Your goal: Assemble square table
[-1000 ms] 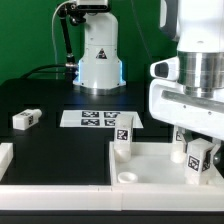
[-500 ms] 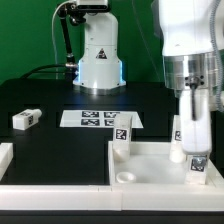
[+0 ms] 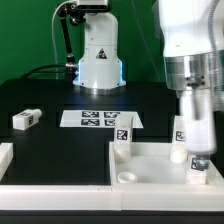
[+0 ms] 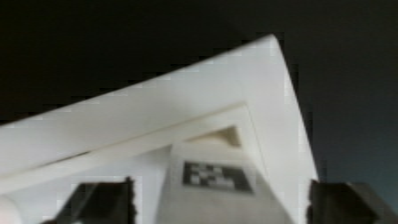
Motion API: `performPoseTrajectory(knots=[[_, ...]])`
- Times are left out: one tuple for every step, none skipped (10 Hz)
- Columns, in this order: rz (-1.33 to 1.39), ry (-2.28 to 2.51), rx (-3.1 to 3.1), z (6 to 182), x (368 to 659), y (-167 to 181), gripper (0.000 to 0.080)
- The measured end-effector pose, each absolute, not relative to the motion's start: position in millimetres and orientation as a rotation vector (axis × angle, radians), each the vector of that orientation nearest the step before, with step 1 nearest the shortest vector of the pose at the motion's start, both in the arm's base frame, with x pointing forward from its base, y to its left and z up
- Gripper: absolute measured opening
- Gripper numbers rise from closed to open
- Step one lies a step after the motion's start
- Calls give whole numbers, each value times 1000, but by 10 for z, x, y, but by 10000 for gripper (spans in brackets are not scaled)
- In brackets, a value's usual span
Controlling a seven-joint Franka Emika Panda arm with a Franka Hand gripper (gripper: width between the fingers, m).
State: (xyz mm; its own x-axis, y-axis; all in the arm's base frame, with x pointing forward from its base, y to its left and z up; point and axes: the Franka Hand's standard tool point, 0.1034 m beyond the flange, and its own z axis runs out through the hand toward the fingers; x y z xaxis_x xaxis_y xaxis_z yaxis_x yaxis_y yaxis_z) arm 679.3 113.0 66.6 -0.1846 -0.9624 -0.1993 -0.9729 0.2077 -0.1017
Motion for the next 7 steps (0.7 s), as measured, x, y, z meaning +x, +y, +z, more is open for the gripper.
performPoseTrajectory(knots=[[63, 2058, -2052, 641, 6777, 1181, 612], [50, 2007, -2100, 630, 6774, 1201, 612], [28, 1907, -2198, 628, 6775, 1182, 638], [18, 1849, -2248, 627, 6777, 1171, 646], [4, 1773, -2312, 626, 6777, 1164, 646], [-30, 1590, -2471, 628, 6767, 1149, 649], [-81, 1332, -2671, 649, 6761, 1144, 649]])
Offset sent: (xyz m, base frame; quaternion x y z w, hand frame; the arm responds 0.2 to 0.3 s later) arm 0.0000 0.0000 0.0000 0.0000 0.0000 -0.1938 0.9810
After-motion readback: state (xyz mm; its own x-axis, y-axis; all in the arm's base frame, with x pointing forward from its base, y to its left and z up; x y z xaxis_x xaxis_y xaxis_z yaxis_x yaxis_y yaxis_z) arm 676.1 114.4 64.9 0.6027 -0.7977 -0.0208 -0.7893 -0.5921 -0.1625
